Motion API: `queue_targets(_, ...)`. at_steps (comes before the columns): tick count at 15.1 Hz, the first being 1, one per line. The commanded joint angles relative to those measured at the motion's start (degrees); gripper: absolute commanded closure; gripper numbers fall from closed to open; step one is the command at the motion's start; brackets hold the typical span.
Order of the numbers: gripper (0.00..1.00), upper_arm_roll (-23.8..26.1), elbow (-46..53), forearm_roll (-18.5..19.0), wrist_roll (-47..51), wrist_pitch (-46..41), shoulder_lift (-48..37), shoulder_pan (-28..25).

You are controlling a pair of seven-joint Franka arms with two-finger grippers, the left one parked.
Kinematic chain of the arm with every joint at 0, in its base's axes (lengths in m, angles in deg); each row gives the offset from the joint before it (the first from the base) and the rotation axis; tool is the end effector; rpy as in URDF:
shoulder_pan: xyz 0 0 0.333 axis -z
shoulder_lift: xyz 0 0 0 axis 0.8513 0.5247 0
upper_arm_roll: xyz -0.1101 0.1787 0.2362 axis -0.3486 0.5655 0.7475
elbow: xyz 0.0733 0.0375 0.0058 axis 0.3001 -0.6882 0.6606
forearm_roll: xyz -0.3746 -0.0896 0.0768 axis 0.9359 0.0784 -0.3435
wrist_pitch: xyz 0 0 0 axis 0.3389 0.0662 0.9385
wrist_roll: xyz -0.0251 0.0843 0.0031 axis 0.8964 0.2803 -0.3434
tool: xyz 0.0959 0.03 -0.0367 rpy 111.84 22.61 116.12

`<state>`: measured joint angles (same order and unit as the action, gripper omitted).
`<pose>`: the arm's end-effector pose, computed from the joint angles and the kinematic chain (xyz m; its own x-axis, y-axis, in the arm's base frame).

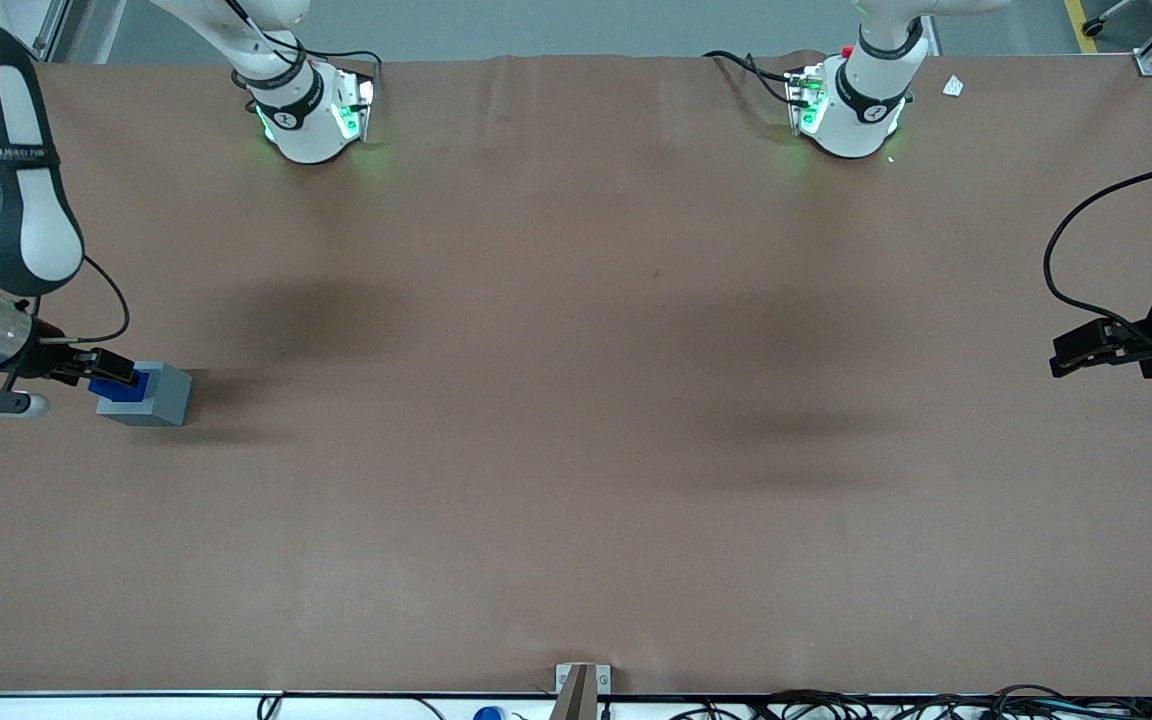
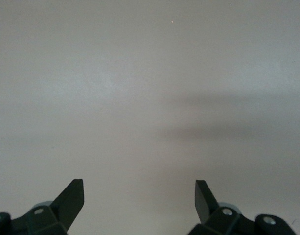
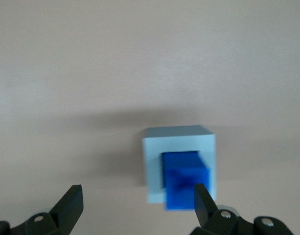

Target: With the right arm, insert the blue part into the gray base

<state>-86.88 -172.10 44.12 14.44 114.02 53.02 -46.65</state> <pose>0.5714 -0.1463 0.3597 0.9967 -0.0812 0.0030 -0.0810 -0.9960 -0.0372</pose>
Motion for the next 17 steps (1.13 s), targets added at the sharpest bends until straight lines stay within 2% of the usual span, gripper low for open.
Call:
queue_targets(1, 0.0, -0.1, -0.6, -0.5, 6.5, -5.0, -5.7, -3.8)
queue_targets(10, 0.0, 0.0, 2.2, -0.5, 13.6, -14.8, -13.6, -10.2)
queue_targets(17, 0.0, 0.0, 14.5, 0.8, 13.8, -28.2, -14.4, -11.9)
